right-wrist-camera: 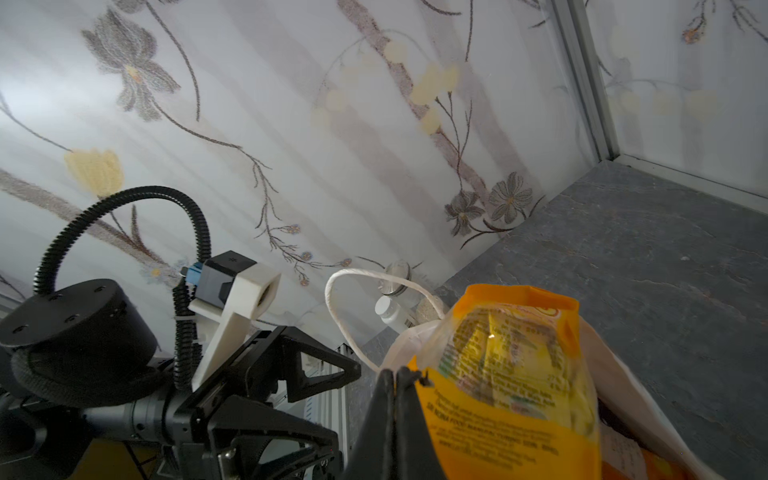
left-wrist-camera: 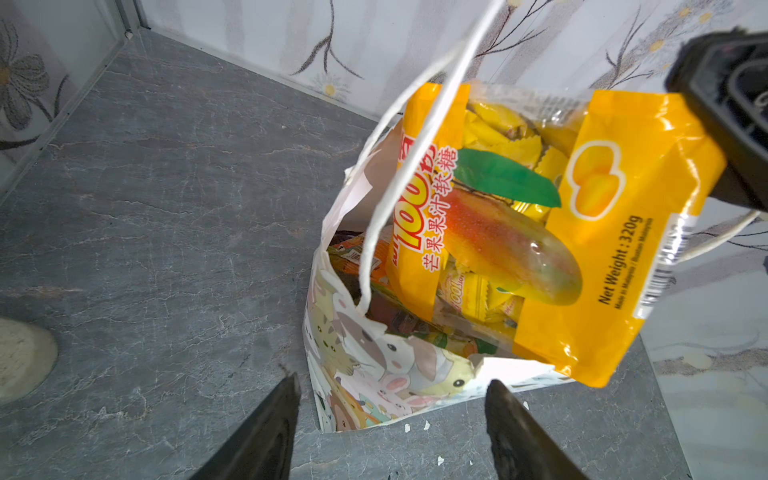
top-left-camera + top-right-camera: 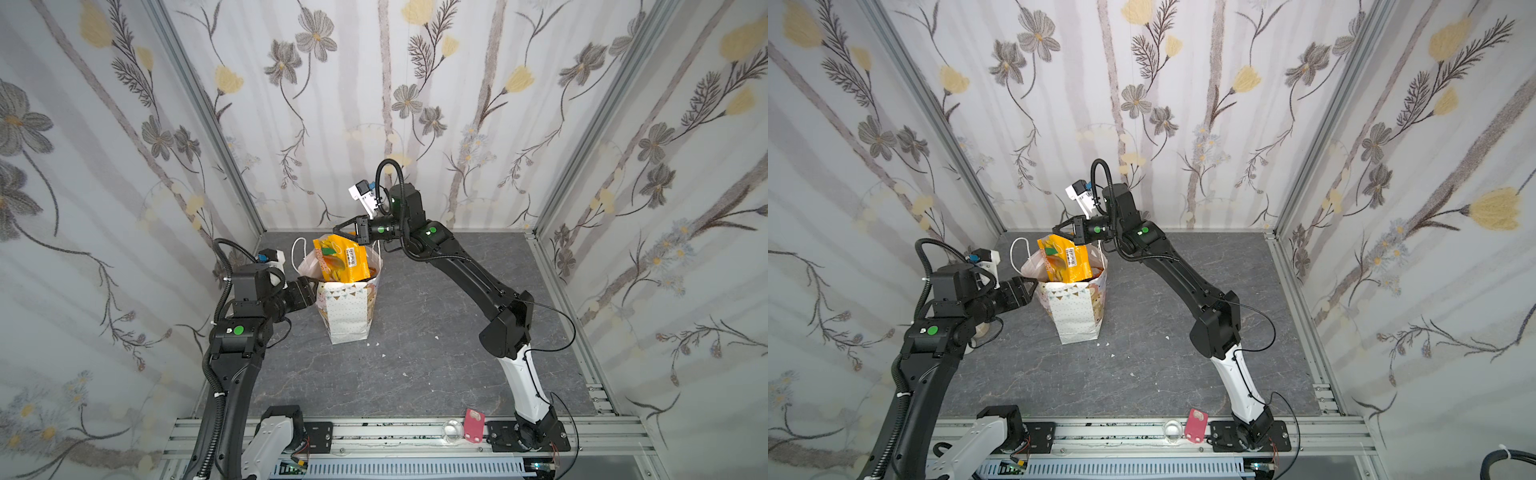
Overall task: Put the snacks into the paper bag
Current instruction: 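Lower the yellow packet into the bag held by the left gripper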
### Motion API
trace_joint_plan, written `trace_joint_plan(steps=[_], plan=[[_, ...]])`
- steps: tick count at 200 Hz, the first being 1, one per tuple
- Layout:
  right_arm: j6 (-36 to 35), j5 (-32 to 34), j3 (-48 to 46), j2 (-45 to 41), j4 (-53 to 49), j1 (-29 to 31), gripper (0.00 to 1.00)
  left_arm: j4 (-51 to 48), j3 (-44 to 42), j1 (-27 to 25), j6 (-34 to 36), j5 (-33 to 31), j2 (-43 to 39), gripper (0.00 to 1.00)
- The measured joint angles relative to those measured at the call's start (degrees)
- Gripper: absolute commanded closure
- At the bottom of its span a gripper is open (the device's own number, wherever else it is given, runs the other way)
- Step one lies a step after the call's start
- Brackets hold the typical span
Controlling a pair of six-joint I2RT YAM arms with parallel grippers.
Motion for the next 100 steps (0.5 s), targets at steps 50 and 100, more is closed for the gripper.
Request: trace_joint_plan(steps=[50, 100], plan=[[-3.4, 7.1, 0.0, -1.8, -5.7, 0.2, 0.77, 0.0, 0.9, 0.0, 0.2, 0.5, 0.1, 0.3], [-5.6, 14.1, 0.0, -7.4, -8.7, 2.2, 0.56, -0.2, 4.8, 0.0, 1.5, 1.6, 0.0, 0.29]])
